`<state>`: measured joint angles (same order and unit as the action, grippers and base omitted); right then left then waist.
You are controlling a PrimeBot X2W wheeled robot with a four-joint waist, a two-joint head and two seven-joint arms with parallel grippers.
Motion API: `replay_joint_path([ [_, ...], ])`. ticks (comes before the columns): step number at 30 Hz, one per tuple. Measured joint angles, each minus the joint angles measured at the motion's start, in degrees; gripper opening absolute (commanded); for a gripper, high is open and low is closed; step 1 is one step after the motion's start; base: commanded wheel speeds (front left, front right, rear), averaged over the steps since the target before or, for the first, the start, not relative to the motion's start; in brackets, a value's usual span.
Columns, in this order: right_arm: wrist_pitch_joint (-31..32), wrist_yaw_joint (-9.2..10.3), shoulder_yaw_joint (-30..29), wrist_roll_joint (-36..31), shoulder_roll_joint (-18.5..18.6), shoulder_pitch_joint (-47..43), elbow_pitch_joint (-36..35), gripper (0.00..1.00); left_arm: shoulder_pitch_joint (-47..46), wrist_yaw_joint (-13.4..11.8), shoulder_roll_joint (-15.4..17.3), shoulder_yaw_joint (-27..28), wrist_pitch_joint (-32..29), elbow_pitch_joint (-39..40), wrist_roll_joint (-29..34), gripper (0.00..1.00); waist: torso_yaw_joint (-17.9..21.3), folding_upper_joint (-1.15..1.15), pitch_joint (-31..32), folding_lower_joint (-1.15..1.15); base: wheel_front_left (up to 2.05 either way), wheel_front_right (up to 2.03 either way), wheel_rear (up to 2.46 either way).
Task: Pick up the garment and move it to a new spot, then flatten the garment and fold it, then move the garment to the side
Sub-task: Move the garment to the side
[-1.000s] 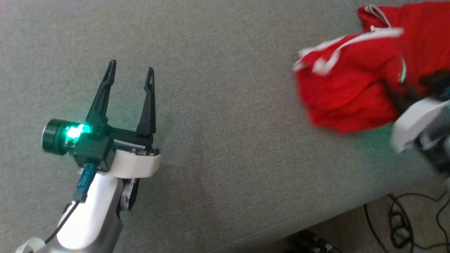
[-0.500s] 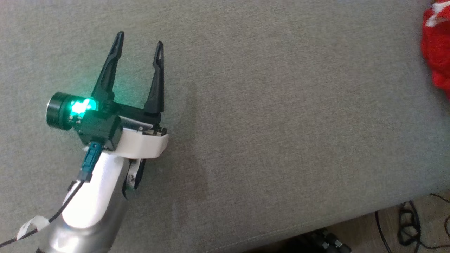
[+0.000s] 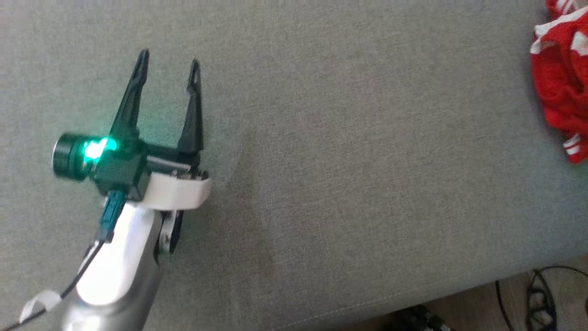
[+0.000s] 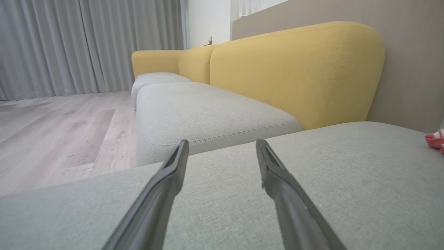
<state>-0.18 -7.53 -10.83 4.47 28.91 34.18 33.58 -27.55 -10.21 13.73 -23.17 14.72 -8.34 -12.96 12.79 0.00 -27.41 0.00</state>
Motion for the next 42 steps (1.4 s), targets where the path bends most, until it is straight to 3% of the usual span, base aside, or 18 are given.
replay_joint_path([
  [7,-0.81,0.0,1.53,0.63,-10.53,-11.56,-18.36,1.0,7.15,-2.01,0.41,2.52,0.0,-0.21,-0.08,1.0,-0.14,0.0,5.08,0.0,0.0,0.0,0.0],
  [15,0.29,0.0,5.22,3.91,-17.84,-19.06,-32.82,1.0,8.48,-3.41,0.64,5.43,0.0,1.33,0.93,1.0,-4.73,0.0,8.95,0.0,0.0,0.0,0.0],
  [19,0.27,0.0,7.43,5.05,-21.15,-19.94,-35.02,1.0,11.01,-3.32,0.66,7.11,0.0,2.2,1.43,1.0,-7.99,0.0,10.48,0.0,0.0,0.0,0.0],
  [28,-0.4,0.0,8.65,5.63,-23.77,-27.69,-36.94,1.0,16.92,-1.31,0.31,9.62,-0.01,-0.92,-1.03,1.0,-14.25,0.0,14.2,0.0,0.0,0.0,0.0],
  [42,-0.35,0.0,8.93,5.35,-25.91,-37.43,-38.66,1.0,23.54,-0.81,0.04,8.17,-1.62,-3.78,-2.2,1.0,-14.93,0.0,21.23,0.0,0.0,0.0,0.0],
])
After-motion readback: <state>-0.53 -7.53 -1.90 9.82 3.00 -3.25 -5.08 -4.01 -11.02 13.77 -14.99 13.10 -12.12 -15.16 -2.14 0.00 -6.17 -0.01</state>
